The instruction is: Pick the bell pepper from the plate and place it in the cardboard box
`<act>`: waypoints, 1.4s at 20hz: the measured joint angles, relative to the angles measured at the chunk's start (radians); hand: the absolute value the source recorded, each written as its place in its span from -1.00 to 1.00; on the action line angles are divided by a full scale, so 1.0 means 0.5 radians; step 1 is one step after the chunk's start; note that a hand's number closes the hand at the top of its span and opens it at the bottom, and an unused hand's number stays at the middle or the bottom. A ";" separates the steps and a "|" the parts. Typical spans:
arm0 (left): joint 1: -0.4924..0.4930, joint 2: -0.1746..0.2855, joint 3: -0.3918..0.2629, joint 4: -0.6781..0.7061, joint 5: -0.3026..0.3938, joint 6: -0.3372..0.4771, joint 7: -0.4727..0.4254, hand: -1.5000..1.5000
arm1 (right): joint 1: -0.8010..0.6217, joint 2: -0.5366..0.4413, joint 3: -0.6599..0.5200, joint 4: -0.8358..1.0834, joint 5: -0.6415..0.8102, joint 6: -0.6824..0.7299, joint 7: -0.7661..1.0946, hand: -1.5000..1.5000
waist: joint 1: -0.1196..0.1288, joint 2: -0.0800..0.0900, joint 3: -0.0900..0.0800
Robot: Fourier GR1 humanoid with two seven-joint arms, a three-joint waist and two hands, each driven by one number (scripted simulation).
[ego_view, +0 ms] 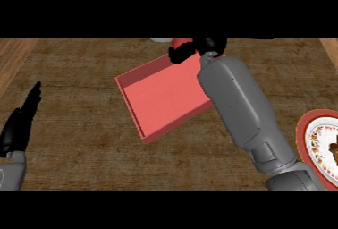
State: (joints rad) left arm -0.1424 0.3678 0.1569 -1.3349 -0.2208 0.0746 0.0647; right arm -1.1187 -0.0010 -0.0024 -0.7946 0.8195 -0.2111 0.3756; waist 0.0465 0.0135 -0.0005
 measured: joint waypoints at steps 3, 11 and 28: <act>-0.003 -0.018 -0.016 0.002 -0.024 0.015 -0.004 0.00 | -0.128 0.001 -0.006 0.286 0.005 -0.122 -0.017 1.00 | 0.013 0.005 0.000; -0.055 -0.045 -0.046 0.000 -0.048 0.017 -0.005 0.00 | -0.262 0.001 -0.185 0.792 -0.201 -0.318 -0.098 -1.00 | 0.062 0.027 0.001; -0.032 -0.039 -0.001 0.023 -0.052 0.015 0.008 0.00 | -0.299 -0.053 -0.584 0.831 -0.615 -0.750 -0.825 -1.00 | 0.003 0.009 0.002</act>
State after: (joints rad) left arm -0.1583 0.3483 0.1562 -1.3234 -0.2467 0.0822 0.0686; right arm -1.2683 -0.0277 -0.2943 -0.3792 0.5120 -0.5863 -0.0368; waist 0.0481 0.0180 0.0006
